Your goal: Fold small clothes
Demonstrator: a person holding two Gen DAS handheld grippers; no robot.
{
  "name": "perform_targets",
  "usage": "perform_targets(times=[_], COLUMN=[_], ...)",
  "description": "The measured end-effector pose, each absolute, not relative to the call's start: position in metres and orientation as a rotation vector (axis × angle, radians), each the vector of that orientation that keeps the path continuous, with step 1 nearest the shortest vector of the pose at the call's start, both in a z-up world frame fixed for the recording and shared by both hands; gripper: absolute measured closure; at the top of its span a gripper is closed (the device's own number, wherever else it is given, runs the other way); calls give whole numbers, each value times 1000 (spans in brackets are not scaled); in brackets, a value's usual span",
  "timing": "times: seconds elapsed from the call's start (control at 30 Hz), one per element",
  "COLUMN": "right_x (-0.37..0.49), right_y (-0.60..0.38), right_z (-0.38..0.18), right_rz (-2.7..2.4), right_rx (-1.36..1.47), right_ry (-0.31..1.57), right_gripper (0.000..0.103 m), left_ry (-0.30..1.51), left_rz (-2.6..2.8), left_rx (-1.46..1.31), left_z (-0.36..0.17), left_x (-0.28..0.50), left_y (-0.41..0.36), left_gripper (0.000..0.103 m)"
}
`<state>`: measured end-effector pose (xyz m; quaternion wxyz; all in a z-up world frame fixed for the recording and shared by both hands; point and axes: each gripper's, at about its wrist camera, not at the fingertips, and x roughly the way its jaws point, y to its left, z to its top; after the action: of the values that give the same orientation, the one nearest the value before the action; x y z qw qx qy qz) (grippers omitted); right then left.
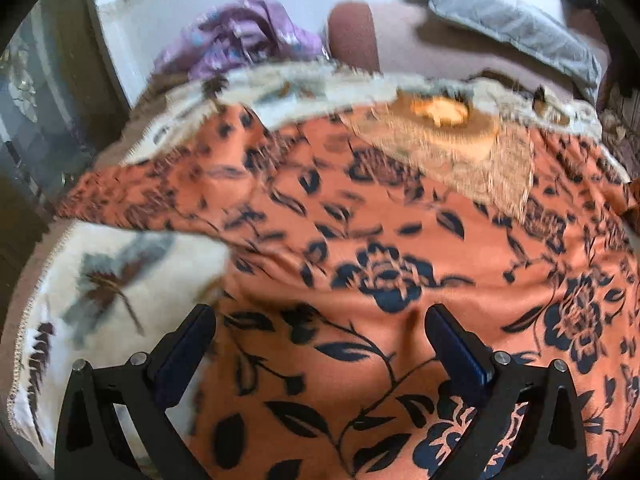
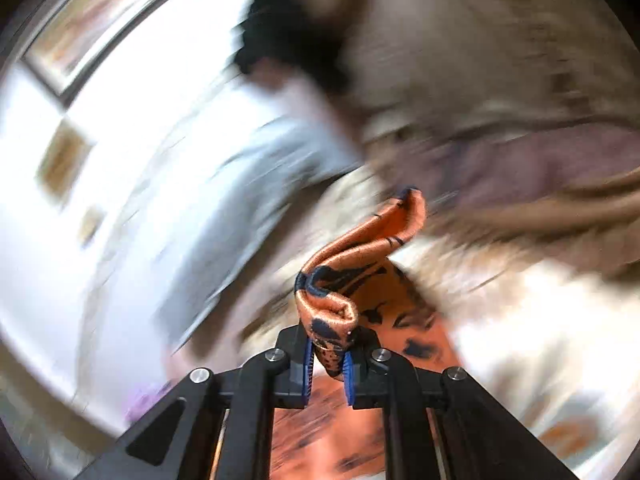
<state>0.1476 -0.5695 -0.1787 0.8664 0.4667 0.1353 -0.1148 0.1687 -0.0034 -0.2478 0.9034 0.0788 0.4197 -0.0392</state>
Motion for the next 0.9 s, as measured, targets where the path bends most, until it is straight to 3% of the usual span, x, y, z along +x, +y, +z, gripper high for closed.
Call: perform_targets(times=[0.2, 0.43, 0.47, 0.53, 0.57, 0.83, 0.87, 0.9], right_x=[251, 327, 327, 323, 316, 272, 268, 262], right_y=[-399, -218, -200, -179, -180, -268, -287, -303], right_z=[-167, -213, -215, -219, -219, -191, -192, -196], right_rz=[113, 440, 461, 523, 566, 424, 370, 335], right_rx=[937, 975, 949, 915, 926, 696, 646, 619], right_ry=[458, 740, 785, 839, 823, 743, 756, 764], right_gripper=[91, 87, 82, 45, 20, 20, 22, 31], left_ry=[846, 784, 780, 788, 792, 826, 839, 846], left_rz=[11, 182, 192, 200, 199, 23, -9, -31], left_rx=[14, -58, -59, -74, -77, -69, -77, -82], left_z=[-222, -206, -206, -207, -207, -216, -219, -221], left_x=[175, 183, 184, 186, 185, 199, 207, 211], left_y=[44, 96, 99, 104, 103, 70, 64, 61], left_gripper=[0, 0, 0, 0, 0, 0, 1, 11])
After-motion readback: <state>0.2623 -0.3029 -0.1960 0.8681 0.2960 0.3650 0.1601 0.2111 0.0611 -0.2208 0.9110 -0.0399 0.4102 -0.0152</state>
